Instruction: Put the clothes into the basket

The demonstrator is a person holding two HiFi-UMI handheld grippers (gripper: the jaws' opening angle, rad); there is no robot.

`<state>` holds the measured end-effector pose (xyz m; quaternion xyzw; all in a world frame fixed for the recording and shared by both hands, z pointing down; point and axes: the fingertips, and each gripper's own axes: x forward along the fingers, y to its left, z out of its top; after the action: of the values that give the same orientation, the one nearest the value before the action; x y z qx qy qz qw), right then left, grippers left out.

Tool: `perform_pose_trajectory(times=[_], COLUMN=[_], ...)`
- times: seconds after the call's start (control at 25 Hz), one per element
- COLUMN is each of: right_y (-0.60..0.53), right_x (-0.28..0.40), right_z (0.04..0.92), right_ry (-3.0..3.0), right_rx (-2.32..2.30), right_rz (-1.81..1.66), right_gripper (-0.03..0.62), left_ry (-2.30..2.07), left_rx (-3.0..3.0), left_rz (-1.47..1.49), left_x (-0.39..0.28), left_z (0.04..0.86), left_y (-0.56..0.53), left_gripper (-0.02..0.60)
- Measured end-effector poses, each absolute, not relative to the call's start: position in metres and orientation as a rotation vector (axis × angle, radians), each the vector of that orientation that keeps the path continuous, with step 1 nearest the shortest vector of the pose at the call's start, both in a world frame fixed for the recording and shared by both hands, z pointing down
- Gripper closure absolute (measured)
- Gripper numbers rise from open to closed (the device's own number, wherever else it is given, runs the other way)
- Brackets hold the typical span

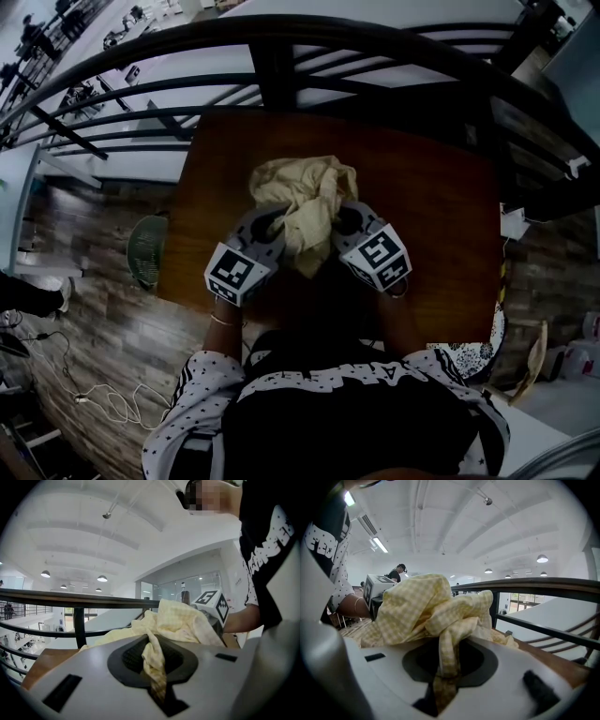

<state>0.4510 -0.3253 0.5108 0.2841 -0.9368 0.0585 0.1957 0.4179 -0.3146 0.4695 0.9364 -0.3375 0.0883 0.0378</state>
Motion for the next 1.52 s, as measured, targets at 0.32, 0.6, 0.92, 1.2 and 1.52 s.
perform_pose_trajectory(times=[0.32,0.6,0.92,1.2,1.52], right_y=[-0.316,-0.314,-0.307,-0.292,-0.27], right_x=[0.453,0.441,0.421,0.384,0.334], right_z=[0.485,0.466,0.441,0.43,0.418], right_ry=[-2.662,-2.693,-2.709,-2.713,-2.721], right_rx=[0.821,0.834,0.898,0.937,0.907], right_rz=[0.135,0.104,0.068,0.07,0.041], right_gripper=[0.511,0.511,0.511,0.511,0.511], left_ry=[-1.071,-1.093,-1.083,-1.054,-1.087], left_rx=[2.902,2.924,2.955,2.987,2.983], left_rz=[0.265,0.256,0.153,0.149,0.126], left_x=[0.42,0.409,0.387,0.35,0.3], left_z=[0.443,0.424,0.402,0.39,0.378], left_y=[-0.303,-0.3,-0.293,-0.278,-0.254], left_gripper=[0.535,0.535,0.535,0.535,0.535])
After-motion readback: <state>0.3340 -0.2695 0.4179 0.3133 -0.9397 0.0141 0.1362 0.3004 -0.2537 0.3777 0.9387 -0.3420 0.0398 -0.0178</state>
